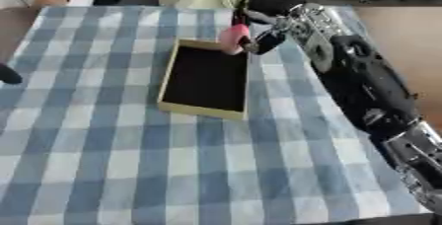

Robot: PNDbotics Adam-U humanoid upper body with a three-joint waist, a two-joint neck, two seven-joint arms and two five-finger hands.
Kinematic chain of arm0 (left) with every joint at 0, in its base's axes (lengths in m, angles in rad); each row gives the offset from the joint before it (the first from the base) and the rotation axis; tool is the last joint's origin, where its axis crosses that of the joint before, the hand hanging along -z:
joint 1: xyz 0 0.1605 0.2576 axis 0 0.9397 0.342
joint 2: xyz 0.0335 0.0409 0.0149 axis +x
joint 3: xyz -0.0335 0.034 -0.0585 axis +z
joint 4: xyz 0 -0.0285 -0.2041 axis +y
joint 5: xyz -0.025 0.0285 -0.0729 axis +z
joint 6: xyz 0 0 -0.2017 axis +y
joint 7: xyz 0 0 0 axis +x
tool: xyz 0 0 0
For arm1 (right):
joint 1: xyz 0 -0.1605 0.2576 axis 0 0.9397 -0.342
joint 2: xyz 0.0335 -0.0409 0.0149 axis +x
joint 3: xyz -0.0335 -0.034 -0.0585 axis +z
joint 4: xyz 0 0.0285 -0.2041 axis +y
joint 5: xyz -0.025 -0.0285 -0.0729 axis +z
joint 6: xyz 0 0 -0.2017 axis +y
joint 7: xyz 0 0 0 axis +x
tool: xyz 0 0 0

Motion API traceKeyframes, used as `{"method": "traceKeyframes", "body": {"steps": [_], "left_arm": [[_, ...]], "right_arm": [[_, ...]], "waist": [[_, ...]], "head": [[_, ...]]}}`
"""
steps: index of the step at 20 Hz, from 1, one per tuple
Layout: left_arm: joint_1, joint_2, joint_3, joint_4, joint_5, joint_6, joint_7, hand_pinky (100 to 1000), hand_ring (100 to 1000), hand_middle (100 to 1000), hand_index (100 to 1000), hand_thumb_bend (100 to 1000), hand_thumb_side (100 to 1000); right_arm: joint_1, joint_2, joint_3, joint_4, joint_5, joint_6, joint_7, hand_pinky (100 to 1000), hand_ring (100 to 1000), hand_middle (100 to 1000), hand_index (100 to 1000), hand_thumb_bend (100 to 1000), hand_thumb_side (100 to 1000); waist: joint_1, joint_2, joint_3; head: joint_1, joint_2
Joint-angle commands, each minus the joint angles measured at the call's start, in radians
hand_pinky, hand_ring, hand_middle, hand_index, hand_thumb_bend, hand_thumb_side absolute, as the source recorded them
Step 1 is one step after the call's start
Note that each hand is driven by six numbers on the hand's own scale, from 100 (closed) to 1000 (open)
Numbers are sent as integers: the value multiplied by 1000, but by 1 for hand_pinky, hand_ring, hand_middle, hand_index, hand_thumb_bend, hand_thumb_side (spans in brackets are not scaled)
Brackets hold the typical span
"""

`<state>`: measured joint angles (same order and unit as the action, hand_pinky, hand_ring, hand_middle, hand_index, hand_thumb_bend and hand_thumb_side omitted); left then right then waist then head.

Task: Pick up objects on the table and place them in the box.

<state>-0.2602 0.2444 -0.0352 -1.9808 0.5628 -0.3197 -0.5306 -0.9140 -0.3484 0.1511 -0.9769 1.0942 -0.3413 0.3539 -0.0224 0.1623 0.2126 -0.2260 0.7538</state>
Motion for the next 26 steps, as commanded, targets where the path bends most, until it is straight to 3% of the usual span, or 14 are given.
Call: {"method": "traceKeyframes", "body": {"steps": [1,10,14,15,19,26], "left_arm": [[-15,4,-4,-19,3,5,-6,614,790,718,754,100,599],[-15,0,-6,-19,-3,13,-16,614,791,719,754,100,600],[-13,0,-6,-19,-5,16,-18,614,791,719,754,100,600],[-13,-1,-6,-19,-6,16,-19,615,792,719,754,100,600],[-14,1,-6,-19,-8,16,-21,615,792,719,754,100,599],[-14,1,-6,-19,-8,16,-21,615,792,719,754,100,599]], "right_arm": [[-31,9,-22,34,47,3,-34,856,641,548,655,100,100],[-32,40,-27,80,143,-1,-81,870,680,563,669,100,100],[-27,37,-23,76,174,-12,-69,884,776,661,774,127,117],[-26,36,-22,72,180,-18,-60,891,831,724,819,153,211],[-22,25,-11,25,217,-52,-13,916,899,777,854,200,329],[-18,22,-14,-8,230,-63,14,916,899,777,854,200,329]], "waist": [[5,-10,4],[2,-1,12],[2,-1,9],[2,-2,8],[3,-2,4],[3,-2,3]], "head": [[-6,-5],[-5,-6],[-4,-5],[-3,-4],[-1,-3],[-1,-3]]}}
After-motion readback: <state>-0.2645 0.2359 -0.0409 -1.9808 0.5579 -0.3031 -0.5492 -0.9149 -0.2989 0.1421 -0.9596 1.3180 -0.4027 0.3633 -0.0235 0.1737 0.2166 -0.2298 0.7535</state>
